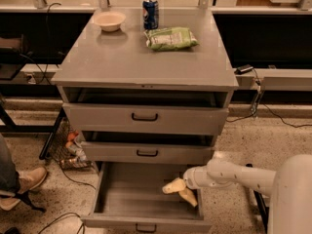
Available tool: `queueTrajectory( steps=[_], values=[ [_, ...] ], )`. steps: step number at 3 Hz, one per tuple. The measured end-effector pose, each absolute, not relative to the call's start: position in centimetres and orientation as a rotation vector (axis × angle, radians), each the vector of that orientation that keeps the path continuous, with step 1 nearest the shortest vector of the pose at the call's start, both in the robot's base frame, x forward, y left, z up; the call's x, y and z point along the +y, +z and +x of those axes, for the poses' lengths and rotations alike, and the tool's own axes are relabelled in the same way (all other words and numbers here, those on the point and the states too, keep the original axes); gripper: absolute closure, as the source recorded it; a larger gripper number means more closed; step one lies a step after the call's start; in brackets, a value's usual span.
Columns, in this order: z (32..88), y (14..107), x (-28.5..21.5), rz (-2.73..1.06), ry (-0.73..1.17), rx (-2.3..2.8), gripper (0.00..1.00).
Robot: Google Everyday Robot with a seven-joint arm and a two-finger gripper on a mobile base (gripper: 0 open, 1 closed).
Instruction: Place sponge into bottom drawer
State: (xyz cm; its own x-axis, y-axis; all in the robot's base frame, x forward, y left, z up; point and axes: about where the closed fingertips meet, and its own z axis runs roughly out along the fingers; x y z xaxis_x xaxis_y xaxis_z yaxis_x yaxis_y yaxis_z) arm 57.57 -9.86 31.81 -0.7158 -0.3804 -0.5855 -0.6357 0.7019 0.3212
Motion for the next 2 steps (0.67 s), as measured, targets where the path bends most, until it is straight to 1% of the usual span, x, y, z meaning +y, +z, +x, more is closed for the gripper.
queueTrajectory(
  steps=[1,2],
  values=[
    [56.8,35.6,-11.6,-0.735,0.659,2.369,0.00],
    [54.2,41.5,-14.3,-0.695,0.609,2.294,0.00]
  ],
)
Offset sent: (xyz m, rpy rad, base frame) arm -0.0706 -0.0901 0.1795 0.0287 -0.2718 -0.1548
